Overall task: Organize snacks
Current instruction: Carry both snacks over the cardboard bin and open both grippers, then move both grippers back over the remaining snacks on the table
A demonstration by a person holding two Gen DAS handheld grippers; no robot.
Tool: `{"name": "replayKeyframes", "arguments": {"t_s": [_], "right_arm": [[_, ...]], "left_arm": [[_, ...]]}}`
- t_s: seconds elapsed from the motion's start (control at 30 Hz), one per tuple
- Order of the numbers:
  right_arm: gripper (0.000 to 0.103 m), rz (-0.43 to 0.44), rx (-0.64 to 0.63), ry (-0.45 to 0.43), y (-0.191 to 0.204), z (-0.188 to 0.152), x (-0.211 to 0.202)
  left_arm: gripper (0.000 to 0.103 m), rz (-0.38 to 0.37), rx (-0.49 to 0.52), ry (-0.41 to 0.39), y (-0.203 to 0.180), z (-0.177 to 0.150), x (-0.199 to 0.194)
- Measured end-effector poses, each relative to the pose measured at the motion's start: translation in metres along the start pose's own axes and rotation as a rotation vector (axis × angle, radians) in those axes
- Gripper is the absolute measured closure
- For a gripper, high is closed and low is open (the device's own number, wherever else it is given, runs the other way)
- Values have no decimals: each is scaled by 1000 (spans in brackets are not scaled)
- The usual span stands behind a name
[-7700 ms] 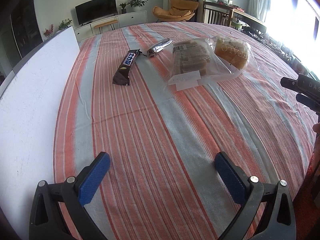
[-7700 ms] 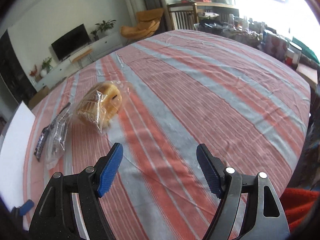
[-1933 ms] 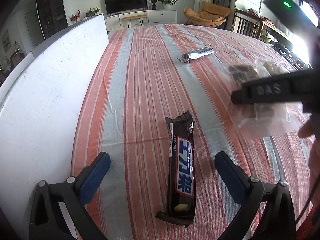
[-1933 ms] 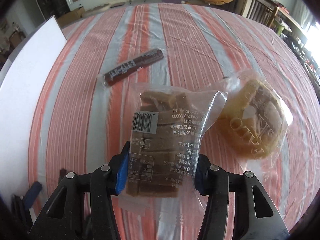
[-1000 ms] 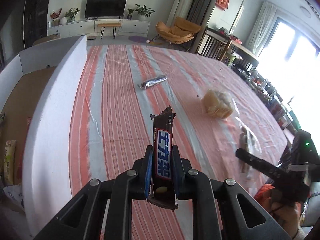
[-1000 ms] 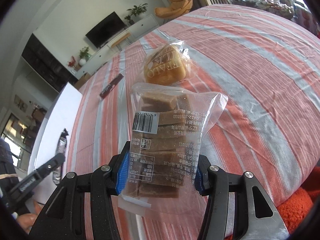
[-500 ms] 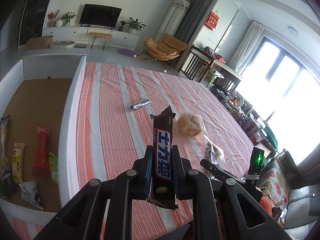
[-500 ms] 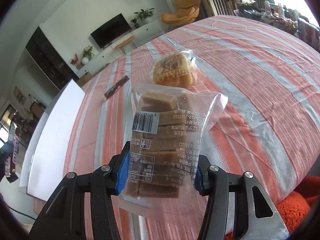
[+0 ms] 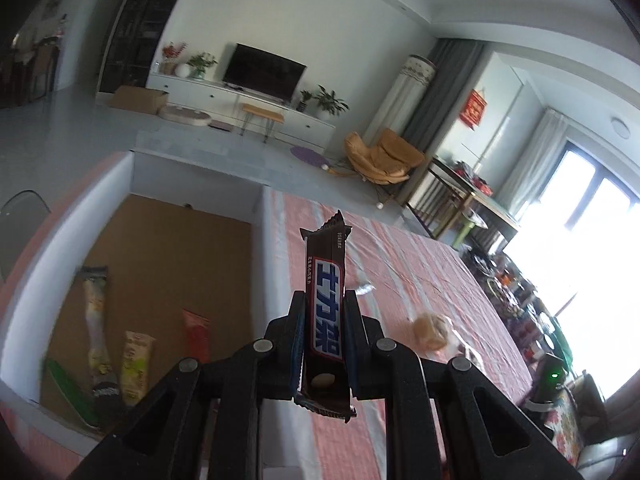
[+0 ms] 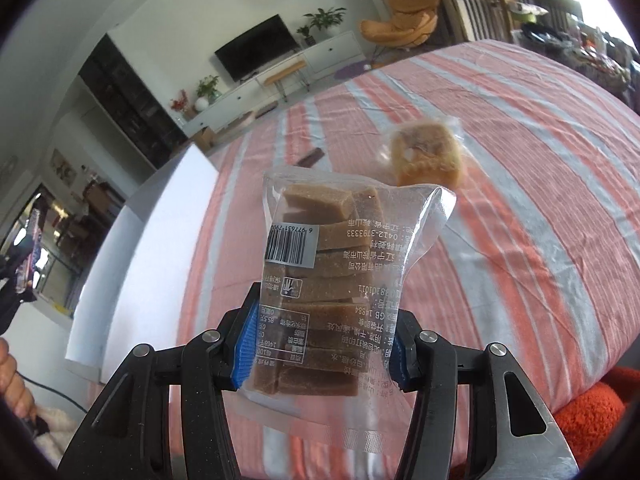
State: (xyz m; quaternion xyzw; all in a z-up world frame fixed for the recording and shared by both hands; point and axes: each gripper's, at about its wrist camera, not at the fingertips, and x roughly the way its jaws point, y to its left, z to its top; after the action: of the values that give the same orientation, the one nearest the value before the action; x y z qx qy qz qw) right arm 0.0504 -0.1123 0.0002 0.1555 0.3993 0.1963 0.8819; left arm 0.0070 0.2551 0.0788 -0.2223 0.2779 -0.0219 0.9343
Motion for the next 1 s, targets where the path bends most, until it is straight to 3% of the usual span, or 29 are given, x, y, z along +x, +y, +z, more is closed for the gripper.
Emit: {"name": "replayKeyframes", "arguments": {"t_s": [0.13,0.27,0.43,0.47,0.5,0.53,0.57,0.6,0.63,0.73,0.9,1.0], "right_arm": [[48,136,-129,11,77,23,6],[48,285,-223,89,156,29,31],[43,352,-345,200,236,9,80],[41,354,-345,221,245,6,91],[31,367,-336,240,250,6,99],[25,371,-326,246,252,6,104],[25,368,-319,232,247,8,103],[25,364,-325,205,242,10,99],[24,346,-345,172,235,10,93],[24,207,-410,93,196,6,84],[24,-163,-329,98,79,-16,99],[24,-339,-215,108,6,-28,97]], "left_arm": [[86,124,-32,-25,44,7,-8],[86,205,-82,6,84,-4,-5],[84,327,-99,45,120,-20,5],[76,371,-104,54,126,-23,8],[68,403,-116,60,133,-25,10],[48,423,-132,61,139,-26,10],[32,430,-147,51,141,-28,8],[27,430,-154,28,141,-30,5],[22,426,-147,5,138,-31,3],[20,385,-101,-19,120,-35,6],[19,165,6,30,48,-44,32],[12,24,110,98,-12,-59,57]]}}
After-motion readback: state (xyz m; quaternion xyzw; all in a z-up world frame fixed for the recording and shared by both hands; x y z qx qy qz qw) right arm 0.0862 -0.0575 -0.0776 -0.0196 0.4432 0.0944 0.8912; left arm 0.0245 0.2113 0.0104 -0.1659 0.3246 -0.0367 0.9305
